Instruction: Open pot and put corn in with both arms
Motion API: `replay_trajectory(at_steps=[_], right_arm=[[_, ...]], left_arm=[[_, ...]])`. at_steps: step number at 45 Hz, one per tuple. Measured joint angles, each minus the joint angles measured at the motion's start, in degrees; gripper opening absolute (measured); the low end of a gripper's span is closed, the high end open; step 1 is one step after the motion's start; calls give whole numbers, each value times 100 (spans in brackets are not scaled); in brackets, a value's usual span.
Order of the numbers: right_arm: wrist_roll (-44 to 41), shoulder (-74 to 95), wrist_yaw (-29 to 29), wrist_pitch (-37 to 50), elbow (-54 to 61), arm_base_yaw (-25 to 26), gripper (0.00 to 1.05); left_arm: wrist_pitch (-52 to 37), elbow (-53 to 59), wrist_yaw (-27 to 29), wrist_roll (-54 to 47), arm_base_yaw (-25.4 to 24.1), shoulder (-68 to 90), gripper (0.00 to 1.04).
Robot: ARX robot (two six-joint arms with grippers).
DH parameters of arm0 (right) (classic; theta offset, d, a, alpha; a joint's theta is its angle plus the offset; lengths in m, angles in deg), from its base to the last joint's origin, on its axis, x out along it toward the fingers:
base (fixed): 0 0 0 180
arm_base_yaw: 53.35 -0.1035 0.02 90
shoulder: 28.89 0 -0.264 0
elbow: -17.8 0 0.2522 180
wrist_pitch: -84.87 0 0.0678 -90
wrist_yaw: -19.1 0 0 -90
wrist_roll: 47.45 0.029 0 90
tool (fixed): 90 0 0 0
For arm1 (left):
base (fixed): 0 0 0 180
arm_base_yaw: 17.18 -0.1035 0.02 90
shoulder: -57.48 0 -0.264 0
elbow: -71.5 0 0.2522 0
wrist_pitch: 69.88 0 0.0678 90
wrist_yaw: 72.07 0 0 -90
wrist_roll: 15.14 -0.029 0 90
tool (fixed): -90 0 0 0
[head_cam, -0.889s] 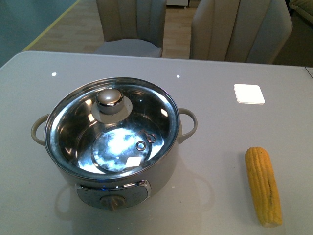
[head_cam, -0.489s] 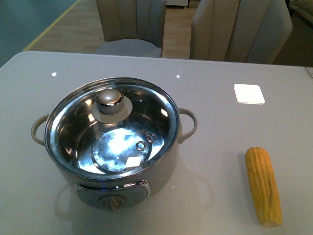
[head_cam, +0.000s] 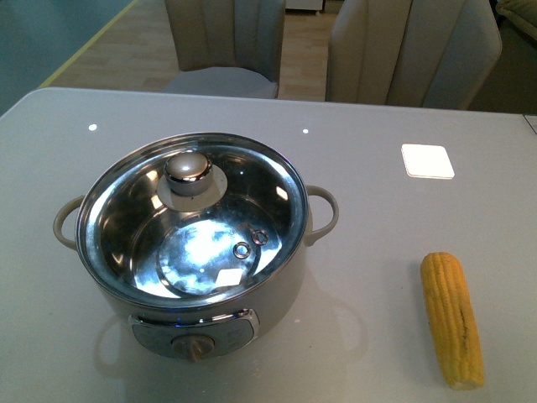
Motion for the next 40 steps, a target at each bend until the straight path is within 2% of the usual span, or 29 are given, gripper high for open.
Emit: replay_trajectory(at_steps=[3, 5, 8, 11, 24, 31, 40], right_arm=[[-2, 0, 0, 0, 0, 0, 96], [0, 0, -2, 0, 0, 0, 96], [-2, -2, 9, 0, 0, 0, 96], [0, -2, 7, 0, 0, 0, 96], [0, -2, 2, 0, 0, 0, 96], [0, -2, 2, 0, 0, 0, 96], [0, -2, 2, 0, 0, 0, 96]], left_arm=[[81, -22, -87, -17, -24, 44, 98], [903, -339, -586, -138, -111, 413, 98], [1585, -686, -844, -214, -52, 1078, 98], [1462, -791, -793, -225, 118, 1596, 98], [-1626, -1370, -153, -208, 1259, 4631, 98], [-3130, -1755, 7, -190, 1631, 6465, 98], [-4019, -2297, 107, -92, 1867, 8098, 98]])
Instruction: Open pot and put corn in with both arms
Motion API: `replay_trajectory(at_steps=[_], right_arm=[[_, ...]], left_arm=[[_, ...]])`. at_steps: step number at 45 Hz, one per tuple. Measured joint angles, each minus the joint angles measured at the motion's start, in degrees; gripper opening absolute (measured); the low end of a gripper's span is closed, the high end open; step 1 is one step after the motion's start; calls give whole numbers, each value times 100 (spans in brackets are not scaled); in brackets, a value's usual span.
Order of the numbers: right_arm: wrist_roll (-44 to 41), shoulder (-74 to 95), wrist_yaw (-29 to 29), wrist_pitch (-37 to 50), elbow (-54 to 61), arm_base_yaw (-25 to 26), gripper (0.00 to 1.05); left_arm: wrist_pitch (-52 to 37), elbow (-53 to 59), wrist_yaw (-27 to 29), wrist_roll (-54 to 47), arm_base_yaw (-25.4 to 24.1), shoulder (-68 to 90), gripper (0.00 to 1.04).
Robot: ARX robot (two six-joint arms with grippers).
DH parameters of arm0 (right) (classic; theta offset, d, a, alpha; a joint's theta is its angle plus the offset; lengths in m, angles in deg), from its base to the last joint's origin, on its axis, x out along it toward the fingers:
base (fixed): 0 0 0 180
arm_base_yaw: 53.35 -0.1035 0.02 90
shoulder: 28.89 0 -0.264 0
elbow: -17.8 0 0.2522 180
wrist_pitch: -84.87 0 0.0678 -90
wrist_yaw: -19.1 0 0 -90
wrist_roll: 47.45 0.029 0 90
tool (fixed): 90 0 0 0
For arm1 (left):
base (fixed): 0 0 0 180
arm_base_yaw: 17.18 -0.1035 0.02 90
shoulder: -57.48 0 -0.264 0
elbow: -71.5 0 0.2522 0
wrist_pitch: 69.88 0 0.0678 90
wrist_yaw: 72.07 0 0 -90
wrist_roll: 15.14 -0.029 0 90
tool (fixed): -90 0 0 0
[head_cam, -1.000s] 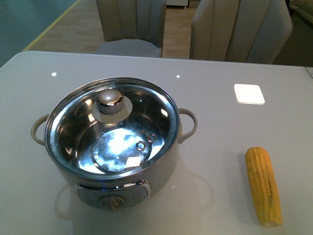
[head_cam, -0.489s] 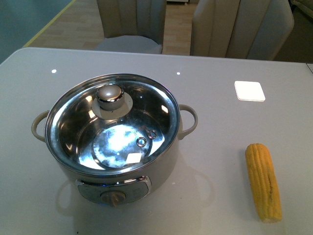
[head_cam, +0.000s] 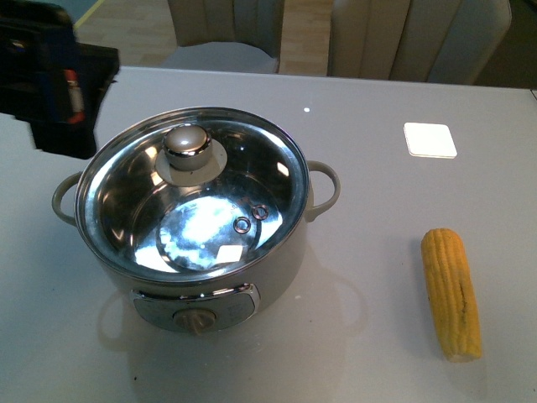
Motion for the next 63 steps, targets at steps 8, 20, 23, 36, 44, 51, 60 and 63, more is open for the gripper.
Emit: replay_trajectory(at_steps=[8, 20, 23, 36, 44, 51, 60, 63], right_arm=[[-2, 0, 0, 0, 0, 0, 96], [-2, 0, 0, 0, 0, 0, 96], [-2, 0, 0, 0, 0, 0, 96], [-2, 0, 0, 0, 0, 0, 96], [-2, 0, 0, 0, 0, 0, 96], [0, 0, 0, 0, 0, 0, 96], [0, 0, 0, 0, 0, 0, 96], [0, 0, 0, 0, 0, 0, 96]], left_arm=[[-492, -450, 44, 61, 177, 1110, 98], [-785, -857, 61, 313, 330, 2210, 98], [-813, -896, 61, 330, 334, 2404, 98], [-708, -1169, 4, 330, 308, 2796, 98], [-494, -1386, -9, 326, 352, 2909, 98], [-385, -1467, 26, 289, 474, 3080, 98], [-210, -1574, 50, 247, 494, 3169, 98], [-210, -1580, 52, 247, 494, 3180, 98]])
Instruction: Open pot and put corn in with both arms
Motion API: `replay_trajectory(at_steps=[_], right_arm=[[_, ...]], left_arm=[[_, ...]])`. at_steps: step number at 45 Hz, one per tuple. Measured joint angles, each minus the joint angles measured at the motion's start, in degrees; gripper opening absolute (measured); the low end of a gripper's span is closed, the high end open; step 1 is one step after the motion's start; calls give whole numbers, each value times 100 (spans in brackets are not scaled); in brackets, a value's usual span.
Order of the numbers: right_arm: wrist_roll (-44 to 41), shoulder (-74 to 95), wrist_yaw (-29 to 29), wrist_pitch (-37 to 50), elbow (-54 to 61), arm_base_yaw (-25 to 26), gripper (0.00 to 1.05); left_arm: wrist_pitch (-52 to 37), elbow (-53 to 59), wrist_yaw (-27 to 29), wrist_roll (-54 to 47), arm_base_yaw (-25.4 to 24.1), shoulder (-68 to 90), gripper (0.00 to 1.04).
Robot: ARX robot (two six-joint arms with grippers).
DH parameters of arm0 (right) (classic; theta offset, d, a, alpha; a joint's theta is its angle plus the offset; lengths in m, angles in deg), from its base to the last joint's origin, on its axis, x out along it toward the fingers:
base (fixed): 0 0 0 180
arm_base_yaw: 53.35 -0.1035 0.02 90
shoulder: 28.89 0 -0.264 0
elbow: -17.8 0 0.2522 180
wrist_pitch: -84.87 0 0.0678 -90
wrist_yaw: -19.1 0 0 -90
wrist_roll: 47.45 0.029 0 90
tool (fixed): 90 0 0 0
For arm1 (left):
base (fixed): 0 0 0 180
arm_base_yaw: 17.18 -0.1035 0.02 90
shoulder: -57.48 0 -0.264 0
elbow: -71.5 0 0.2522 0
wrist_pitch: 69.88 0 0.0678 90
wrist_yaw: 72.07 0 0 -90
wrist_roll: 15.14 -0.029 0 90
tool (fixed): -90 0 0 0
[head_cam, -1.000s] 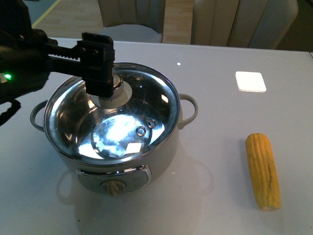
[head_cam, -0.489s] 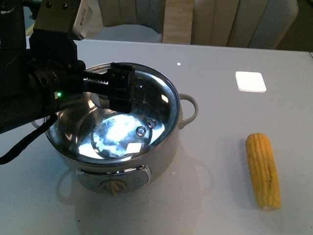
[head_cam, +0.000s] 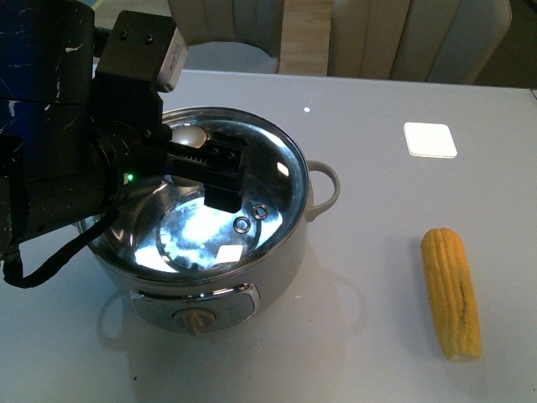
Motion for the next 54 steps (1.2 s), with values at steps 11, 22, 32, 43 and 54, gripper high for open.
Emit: replay_trajectory(at_steps=[11, 22, 32, 43, 54], right_arm=[[0, 0, 0, 0, 0, 0, 96], [0, 0, 0, 0, 0, 0, 96], [0, 0, 0, 0, 0, 0, 96], [0, 0, 0, 0, 0, 0, 96], [-2, 0, 0, 0, 0, 0, 96]], left_arm=[[-9, -7, 7, 0, 0, 15, 78], [-76, -17, 103, -55, 46, 17, 46], [-87, -17, 151, -83, 76, 17, 45], [-79, -17, 227, -87, 98, -9, 45], [254, -17, 402, -85, 109, -273, 45]])
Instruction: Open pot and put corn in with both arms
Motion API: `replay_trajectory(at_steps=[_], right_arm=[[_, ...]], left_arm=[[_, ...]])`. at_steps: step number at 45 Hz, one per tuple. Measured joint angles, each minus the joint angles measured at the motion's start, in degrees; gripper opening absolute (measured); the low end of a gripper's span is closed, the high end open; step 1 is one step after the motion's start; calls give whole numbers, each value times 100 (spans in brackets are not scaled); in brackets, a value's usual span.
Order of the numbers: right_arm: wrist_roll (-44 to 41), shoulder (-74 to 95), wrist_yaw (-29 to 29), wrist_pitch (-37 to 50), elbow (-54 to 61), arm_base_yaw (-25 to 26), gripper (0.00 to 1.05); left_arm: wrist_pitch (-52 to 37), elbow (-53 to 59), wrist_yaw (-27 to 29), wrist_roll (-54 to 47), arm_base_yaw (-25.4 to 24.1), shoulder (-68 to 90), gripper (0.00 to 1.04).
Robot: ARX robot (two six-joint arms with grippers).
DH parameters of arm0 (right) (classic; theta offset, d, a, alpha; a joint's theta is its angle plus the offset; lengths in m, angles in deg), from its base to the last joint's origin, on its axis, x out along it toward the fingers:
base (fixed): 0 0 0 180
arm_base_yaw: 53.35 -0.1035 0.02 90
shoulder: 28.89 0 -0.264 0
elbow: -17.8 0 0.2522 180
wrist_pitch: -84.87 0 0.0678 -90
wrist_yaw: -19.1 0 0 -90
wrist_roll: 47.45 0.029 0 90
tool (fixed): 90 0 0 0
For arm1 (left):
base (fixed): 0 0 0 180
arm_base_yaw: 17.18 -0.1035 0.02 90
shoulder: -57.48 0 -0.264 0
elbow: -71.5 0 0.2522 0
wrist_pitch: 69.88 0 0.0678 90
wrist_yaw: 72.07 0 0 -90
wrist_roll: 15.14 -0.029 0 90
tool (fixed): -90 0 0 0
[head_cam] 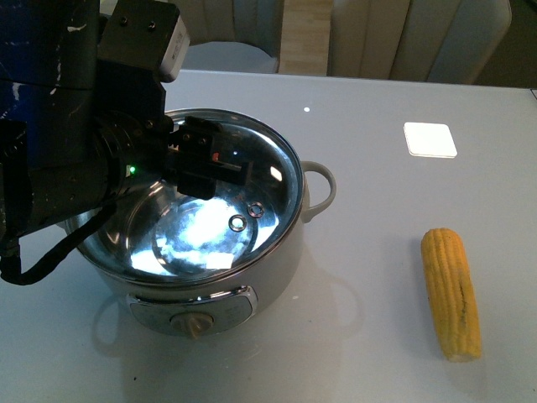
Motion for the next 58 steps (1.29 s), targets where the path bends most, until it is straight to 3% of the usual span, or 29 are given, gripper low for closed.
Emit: replay_trajectory(at_steps=[21, 31, 46, 58], right_arm=[[0, 0, 0, 0, 0, 0, 96], [2, 0, 0, 0, 0, 0, 96], [2, 0, 0, 0, 0, 0, 96], [0, 0, 0, 0, 0, 0, 96]], left_arm=[[455, -127, 142, 13, -42, -719, 45], [645, -127, -2, -7, -428, -1360, 45], [328, 573, -586, -254, -1801, -2345, 45], [-944, 1097, -1237, -649, -3722, -1891, 45]])
